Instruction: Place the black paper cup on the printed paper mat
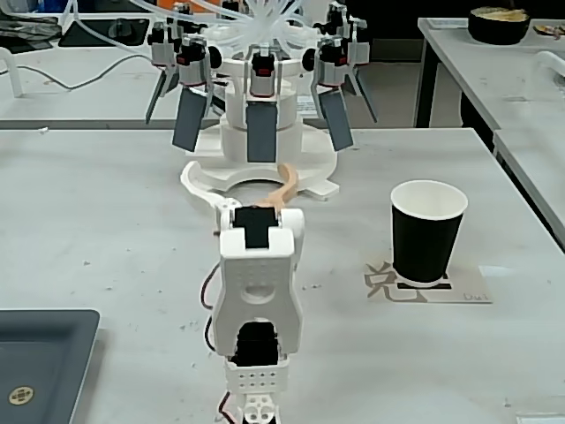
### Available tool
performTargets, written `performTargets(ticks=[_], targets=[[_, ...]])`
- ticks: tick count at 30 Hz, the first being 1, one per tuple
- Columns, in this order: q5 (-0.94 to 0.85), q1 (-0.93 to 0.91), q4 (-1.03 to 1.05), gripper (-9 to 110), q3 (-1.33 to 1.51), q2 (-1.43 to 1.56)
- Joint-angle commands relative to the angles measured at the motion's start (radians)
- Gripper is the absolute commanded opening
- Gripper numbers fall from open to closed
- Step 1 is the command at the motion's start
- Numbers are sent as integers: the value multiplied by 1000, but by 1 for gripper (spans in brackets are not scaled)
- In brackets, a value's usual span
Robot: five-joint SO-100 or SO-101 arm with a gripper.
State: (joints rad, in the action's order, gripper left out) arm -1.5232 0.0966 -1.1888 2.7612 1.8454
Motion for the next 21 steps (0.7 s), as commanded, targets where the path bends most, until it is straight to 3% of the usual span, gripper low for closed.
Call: performTargets(ticks=[1,21], targets=[[-9,11,3,32,-155,-98],[-17,-14,130,28,-753,-522]])
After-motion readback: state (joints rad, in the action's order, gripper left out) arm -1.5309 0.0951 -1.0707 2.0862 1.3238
